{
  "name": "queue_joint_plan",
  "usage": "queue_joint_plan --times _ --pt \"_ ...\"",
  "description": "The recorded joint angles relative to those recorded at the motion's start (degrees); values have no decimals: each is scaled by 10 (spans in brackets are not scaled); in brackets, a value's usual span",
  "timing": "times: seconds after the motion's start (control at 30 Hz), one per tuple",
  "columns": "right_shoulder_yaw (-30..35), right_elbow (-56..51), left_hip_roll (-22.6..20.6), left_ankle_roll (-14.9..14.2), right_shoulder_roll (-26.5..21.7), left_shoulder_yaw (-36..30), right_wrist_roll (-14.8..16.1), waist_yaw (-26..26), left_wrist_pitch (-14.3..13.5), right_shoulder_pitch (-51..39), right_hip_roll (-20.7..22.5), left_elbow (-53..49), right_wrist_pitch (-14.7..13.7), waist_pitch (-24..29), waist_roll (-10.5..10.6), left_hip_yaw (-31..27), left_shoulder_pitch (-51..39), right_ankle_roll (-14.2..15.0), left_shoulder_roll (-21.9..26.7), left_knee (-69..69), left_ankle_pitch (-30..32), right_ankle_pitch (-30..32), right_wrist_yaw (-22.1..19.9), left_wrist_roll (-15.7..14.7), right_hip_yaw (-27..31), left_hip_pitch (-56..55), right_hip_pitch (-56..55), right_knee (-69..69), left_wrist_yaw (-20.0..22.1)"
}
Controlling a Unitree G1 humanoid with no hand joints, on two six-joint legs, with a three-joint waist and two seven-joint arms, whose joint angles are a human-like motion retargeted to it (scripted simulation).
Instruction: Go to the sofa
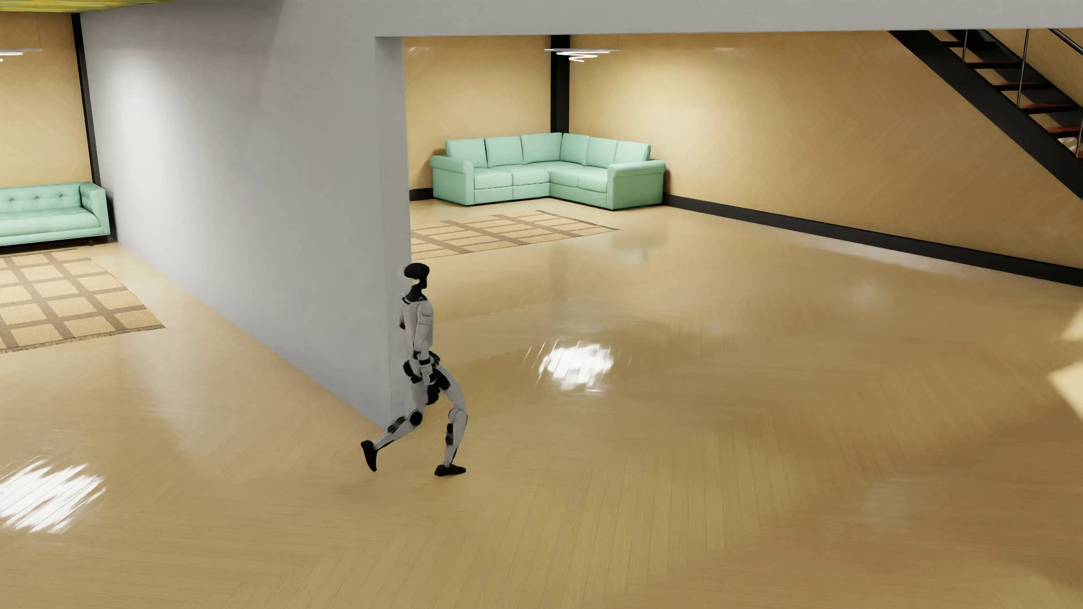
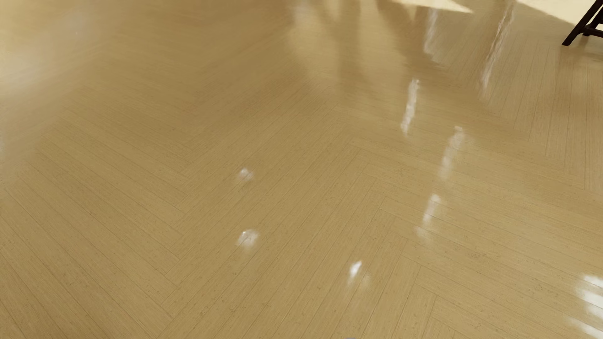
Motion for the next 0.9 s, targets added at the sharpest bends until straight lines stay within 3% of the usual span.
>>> queue_joint_plan --times 0.03,0.07,0.1,0.17,0.2,0.27,0.3,0.33,0.4,0.43,0.47,0.5,0.57,0.67,0.73,0.77,0.8,0.83,0.87,0.9 --pt "13 -4 11 0 -1 -19 0 20 0 -8 11 9 0 12 7 0 3 0 -5 113 -16 -19 0 0 0 -71 56 -21 0" --pt "20 -15 1 0 -5 -51 0 55 0 -16 4 19 0 14 -3 0 6 0 -7 141 -11 -25 0 0 0 -137 104 -48 0" --pt "17 -30 -8 0 -7 -64 0 94 0 -26 2 37 0 22 -13 0 15 0 -11 96 10 -26 0 0 0 -187 146 -73 0" --pt "15 -72 -20 0 -16 -68 0 146 0 -49 -4 61 0 28 -28 0 43 0 -9 -134 118 -38 0 0 0 -261 236 -131 0" --pt "3 -106 -21 0 -23 -71 0 162 0 -56 -4 65 0 26 -32 0 55 0 -4 -259 113 -45 0 0 0 -281 273 -151 0" --pt "-30 -150 -28 0 -35 -90 0 183 0 -68 -13 78 0 16 -38 0 73 0 3 -380 -135 -70 0 0 0 -302 323 -156 0" --pt "-44 -158 -32 0 -38 -106 0 191 0 -67 -15 67 0 15 -43 0 83 0 12 -380 -136 -74 0 0 0 -316 342 -147 0" --pt "-60 -160 -40 0 -36 -110 0 197 0 -59 -16 69 0 12 -46 0 93 0 15 -355 -56 -55 0 0 0 -323 357 -125 0" --pt "-76 -135 -82 0 -26 -110 0 182 0 -37 -53 77 0 1 -69 0 108 0 15 -302 45 89 0 0 0 -308 310 50 0" --pt "-66 -112 -97 0 -24 -115 0 160 0 -30 -60 86 0 2 -72 0 105 0 14 -280 33 117 0 0 0 -280 251 184 0" --pt "-56 -97 -110 0 -22 -111 0 146 0 -29 -73 75 0 14 -84 0 101 0 18 -289 -4 48 0 0 0 -231 190 277 0" --pt "-36 -83 -108 0 -18 -110 0 127 0 -31 -69 72 0 26 -83 0 90 0 19 -315 -45 -8 0 0 0 -169 136 297 0" --pt "-8 -69 -97 0 -17 -107 0 61 0 -16 -56 69 0 34 -65 0 57 0 25 -347 -117 -47 0 0 0 -73 66 166 0" --pt "-30 -71 -79 0 -27 -50 0 5 0 18 -52 26 0 16 -36 0 17 0 31 -400 -237 3 0 0 0 27 -11 -136 0" --pt "-39 -64 -70 0 -30 -37 0 -27 0 37 -75 8 0 -1 -17 0 -2 0 40 -387 -276 19 0 0 0 69 -53 -148 0" --pt "-34 -56 -61 0 -37 -21 0 -48 0 43 -69 -7 0 4 -4 0 7 0 36 -351 -269 51 0 0 0 96 -55 -97 0" --pt "-59 -48 -47 0 -31 21 0 -58 0 49 -54 -25 0 1 15 0 6 0 33 -271 -194 70 0 0 0 82 -72 -31 0" --pt "-38 -22 -38 0 -34 -12 0 -59 0 40 -49 5 0 7 33 0 11 0 16 -150 -65 51 0 0 0 52 -48 8 0" --pt "-34 -8 -35 0 -28 -26 0 -37 0 31 -48 12 0 11 34 0 10 0 12 -33 23 22 0 0 0 0 -26 28 0" --pt "-31 -2 -24 0 -21 -50 0 -11 0 24 -48 17 0 16 35 0 8 0 7 39 55 3 0 0 0 -59 10 22 0"
